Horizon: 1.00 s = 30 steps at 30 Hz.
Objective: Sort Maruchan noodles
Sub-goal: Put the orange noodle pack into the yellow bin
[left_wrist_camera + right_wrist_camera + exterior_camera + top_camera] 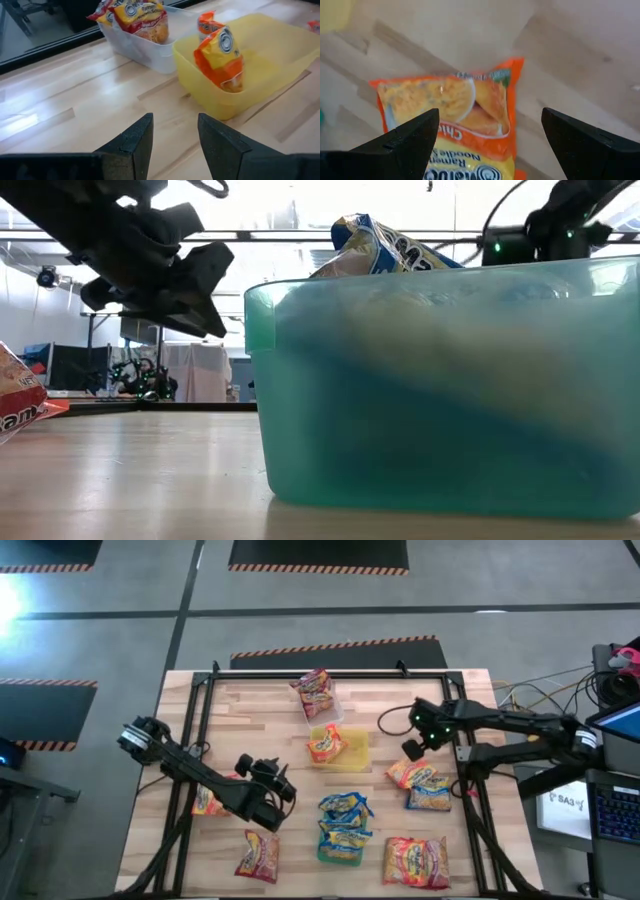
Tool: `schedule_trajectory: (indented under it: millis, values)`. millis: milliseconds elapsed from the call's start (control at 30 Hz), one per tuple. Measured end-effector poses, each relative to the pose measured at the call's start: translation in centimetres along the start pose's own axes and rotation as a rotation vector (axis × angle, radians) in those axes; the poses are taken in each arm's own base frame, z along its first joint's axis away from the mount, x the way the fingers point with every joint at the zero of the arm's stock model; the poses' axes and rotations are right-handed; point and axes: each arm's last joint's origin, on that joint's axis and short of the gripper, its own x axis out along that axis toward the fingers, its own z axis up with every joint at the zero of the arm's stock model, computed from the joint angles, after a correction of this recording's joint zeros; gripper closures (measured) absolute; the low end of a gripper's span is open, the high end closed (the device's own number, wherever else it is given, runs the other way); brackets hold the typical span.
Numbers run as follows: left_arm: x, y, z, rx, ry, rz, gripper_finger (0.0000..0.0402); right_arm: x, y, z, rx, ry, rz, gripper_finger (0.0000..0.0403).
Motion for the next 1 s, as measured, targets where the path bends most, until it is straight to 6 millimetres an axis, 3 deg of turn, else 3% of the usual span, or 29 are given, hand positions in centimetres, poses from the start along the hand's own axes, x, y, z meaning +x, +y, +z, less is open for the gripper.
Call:
schedule_trajectory:
  millis: [400,733,1000]
  values:
    - [0.0,-0.5,0.0,-0.004,0.004,-0.030,0.0263,1.5,-2.6,0.0,0.029,0.112,0.306,0.0062]
    - [0.0,-0.7,0.2,0.022,0.008,-0.040,0.0263,2.7,-3.4,-0.8,0.102,0.153,0.307,0.0062]
    - [0.0,-0.8,0.2,0.032,0.008,-0.040,0.0263,3.2,-2.7,0.8,0.051,-0.012,0.466,0.0062]
